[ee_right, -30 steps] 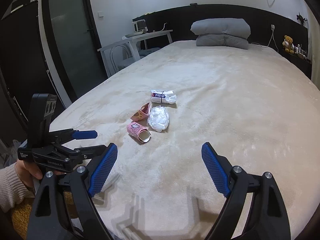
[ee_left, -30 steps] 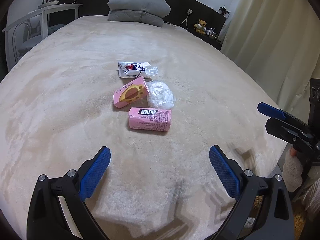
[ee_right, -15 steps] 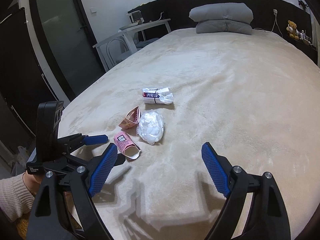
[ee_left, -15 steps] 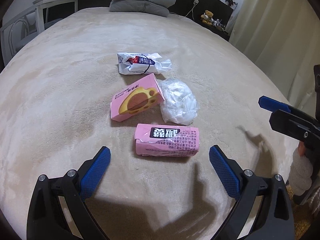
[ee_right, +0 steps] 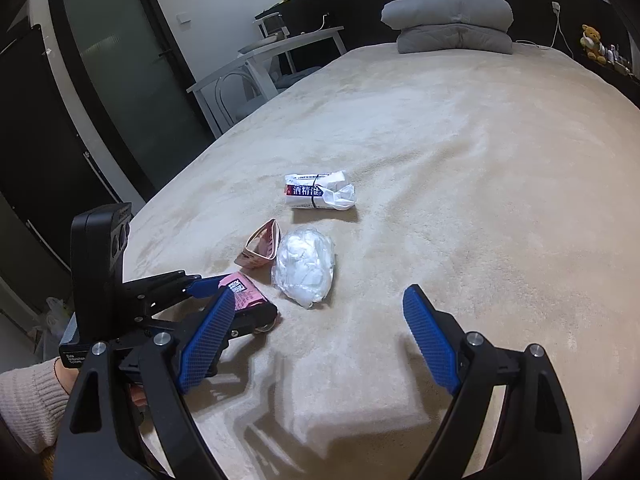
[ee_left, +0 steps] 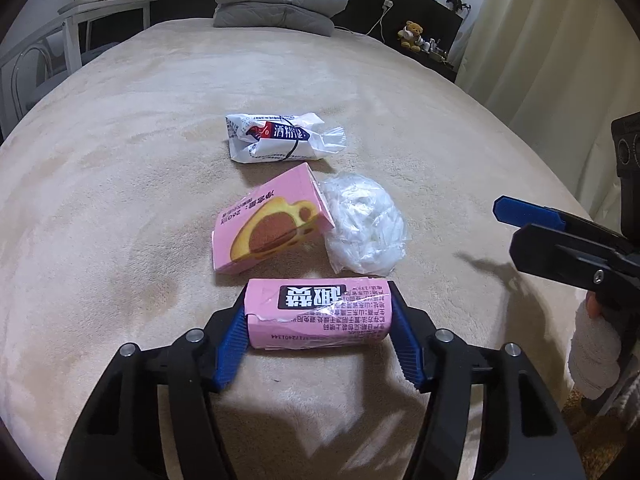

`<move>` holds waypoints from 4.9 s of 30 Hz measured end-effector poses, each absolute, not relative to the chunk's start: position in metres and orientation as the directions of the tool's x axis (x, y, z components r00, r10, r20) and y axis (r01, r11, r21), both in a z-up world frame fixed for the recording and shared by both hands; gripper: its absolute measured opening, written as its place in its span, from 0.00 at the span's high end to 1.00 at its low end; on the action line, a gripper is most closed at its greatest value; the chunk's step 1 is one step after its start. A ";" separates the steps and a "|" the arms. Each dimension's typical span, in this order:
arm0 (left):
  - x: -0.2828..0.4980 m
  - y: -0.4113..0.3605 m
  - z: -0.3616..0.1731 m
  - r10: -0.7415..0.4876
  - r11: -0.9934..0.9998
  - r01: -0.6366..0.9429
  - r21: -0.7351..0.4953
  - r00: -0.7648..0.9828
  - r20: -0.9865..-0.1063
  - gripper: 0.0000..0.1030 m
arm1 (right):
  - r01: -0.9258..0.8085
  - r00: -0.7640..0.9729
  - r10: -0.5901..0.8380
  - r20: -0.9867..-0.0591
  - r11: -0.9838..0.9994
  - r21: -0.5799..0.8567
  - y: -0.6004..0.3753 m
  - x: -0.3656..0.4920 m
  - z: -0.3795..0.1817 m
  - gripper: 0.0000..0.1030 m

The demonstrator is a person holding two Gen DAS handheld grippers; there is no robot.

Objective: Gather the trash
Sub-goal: 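Grasp the pink juice carton with the left tool while the right tool grasps the white plastic bag, then lower both held items past the bed edge toward the clear plastic bag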

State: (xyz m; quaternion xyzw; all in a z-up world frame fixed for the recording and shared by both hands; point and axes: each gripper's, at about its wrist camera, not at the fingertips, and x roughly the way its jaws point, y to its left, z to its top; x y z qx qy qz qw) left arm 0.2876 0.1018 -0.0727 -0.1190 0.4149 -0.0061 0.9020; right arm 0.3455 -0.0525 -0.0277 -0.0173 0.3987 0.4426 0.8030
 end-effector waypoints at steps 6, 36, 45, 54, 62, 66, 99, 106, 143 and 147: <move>0.277 0.107 -0.064 -0.100 0.971 -0.093 -0.220 0.677 -0.729 0.41 | -0.728 0.296 0.685 -0.666 0.613 0.307 -0.043 0.346 -0.033 0.17; 0.227 0.148 -0.046 -0.010 0.957 -0.198 -0.214 0.712 -0.702 0.41 | -0.746 0.343 0.582 -0.737 0.645 0.163 0.025 0.347 -0.066 0.54; 0.222 0.139 -0.036 -0.022 0.958 -0.181 -0.221 0.724 -0.689 0.41 | -0.734 0.370 0.590 -0.718 0.659 0.163 -0.006 0.331 -0.050 0.54; 0.208 0.127 -0.021 -0.016 0.953 -0.189 -0.236 0.749 -0.662 0.41 | -0.717 0.399 0.609 -0.686 0.673 0.181 -0.047 0.295 -0.029 0.54; 0.187 0.104 -0.007 -0.016 0.956 -0.171 -0.237 0.779 -0.627 0.41 | -0.711 0.424 0.631 -0.650 0.676 0.193 -0.078 0.258 -0.014 0.54; 0.174 0.094 -0.002 -0.029 0.955 -0.156 -0.251 0.796 -0.605 0.41 | -0.703 0.442 0.636 -0.632 0.684 0.196 -0.094 0.239 -0.009 0.54; 0.067 -0.006 -0.021 -0.073 0.963 -0.091 -0.253 0.818 -0.570 0.41 | -0.687 0.450 0.686 -0.572 0.675 0.270 -0.180 0.108 -0.004 0.53; 0.053 -0.023 -0.027 -0.090 0.967 -0.067 -0.247 0.815 -0.573 0.41 | -0.684 0.433 0.688 -0.583 0.672 0.284 -0.186 0.092 -0.011 0.53; 0.045 -0.053 -0.141 -0.169 0.969 -0.092 -0.231 0.433 -0.885 0.41 | -0.630 0.134 0.587 -0.798 0.672 0.389 -0.180 0.082 -0.097 0.53; 0.049 -0.053 -0.156 -0.196 0.961 -0.112 -0.252 0.366 -0.910 0.41 | -0.612 0.106 0.572 -0.814 0.682 0.399 -0.175 0.086 -0.106 0.53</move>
